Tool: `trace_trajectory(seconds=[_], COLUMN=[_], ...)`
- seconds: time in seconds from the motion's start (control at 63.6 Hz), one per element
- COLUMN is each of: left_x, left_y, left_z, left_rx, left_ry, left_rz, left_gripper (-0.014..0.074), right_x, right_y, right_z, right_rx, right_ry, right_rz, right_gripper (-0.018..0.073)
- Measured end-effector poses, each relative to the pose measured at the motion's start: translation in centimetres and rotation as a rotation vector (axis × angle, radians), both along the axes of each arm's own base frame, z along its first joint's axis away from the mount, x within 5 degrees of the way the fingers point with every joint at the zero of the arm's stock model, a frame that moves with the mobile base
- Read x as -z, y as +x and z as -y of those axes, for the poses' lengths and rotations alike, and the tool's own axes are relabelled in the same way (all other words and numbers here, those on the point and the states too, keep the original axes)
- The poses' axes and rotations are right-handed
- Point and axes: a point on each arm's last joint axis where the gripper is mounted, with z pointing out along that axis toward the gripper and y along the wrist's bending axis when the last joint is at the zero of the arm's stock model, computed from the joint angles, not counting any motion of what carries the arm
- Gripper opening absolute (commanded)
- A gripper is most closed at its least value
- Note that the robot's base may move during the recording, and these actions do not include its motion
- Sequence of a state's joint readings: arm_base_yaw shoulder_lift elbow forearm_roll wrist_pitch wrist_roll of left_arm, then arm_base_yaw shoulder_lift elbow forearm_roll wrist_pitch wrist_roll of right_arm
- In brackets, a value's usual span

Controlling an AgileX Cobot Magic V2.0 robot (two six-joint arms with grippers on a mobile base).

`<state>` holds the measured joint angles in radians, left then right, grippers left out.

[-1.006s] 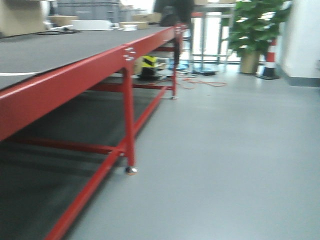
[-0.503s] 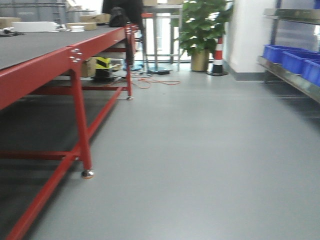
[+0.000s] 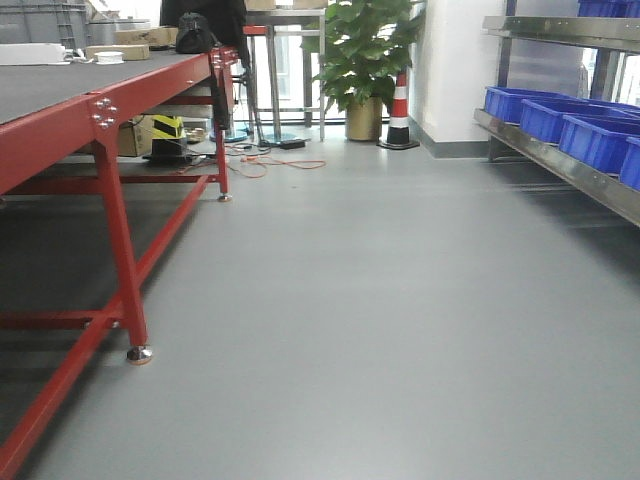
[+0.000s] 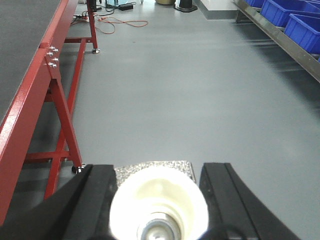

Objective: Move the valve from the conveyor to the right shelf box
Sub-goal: 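Turn the base away from the conveyor holding both valves, then drive the base up to the steel shelf of blue bins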

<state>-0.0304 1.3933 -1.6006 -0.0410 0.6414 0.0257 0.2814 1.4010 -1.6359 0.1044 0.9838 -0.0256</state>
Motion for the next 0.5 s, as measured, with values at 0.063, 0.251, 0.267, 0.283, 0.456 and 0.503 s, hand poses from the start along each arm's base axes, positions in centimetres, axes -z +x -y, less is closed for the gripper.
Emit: trace_trajectory(seconds=[0.063,0.251,0.267,0.283,0.456,0.503], left_x=[0.0,0.0,0.0,0.0,0.0,0.0], left_y=[0.0,0.0,0.0,0.0,0.0,0.0], left_z=[0.0,0.0,0.0,0.0,0.0,0.0], left_rx=[0.0,0.0,0.0,0.0,0.0,0.0], left_ry=[0.0,0.0,0.0,0.0,0.0,0.0], left_rz=[0.0,0.0,0.0,0.0,0.0,0.0], left_gripper=[-0.0111,-0.0111,-0.0111,-0.0111,-0.0111,-0.0111], right_x=[0.0,0.0,0.0,0.0,0.0,0.0], right_y=[0.0,0.0,0.0,0.0,0.0,0.0], right_z=[0.0,0.0,0.0,0.0,0.0,0.0], right_rx=[0.0,0.0,0.0,0.0,0.0,0.0], right_ry=[0.0,0.0,0.0,0.0,0.0,0.0], right_rz=[0.0,0.0,0.0,0.0,0.0,0.0], right_gripper=[-0.0163,-0.0163,-0.0163,-0.0163,-0.0163,-0.0163])
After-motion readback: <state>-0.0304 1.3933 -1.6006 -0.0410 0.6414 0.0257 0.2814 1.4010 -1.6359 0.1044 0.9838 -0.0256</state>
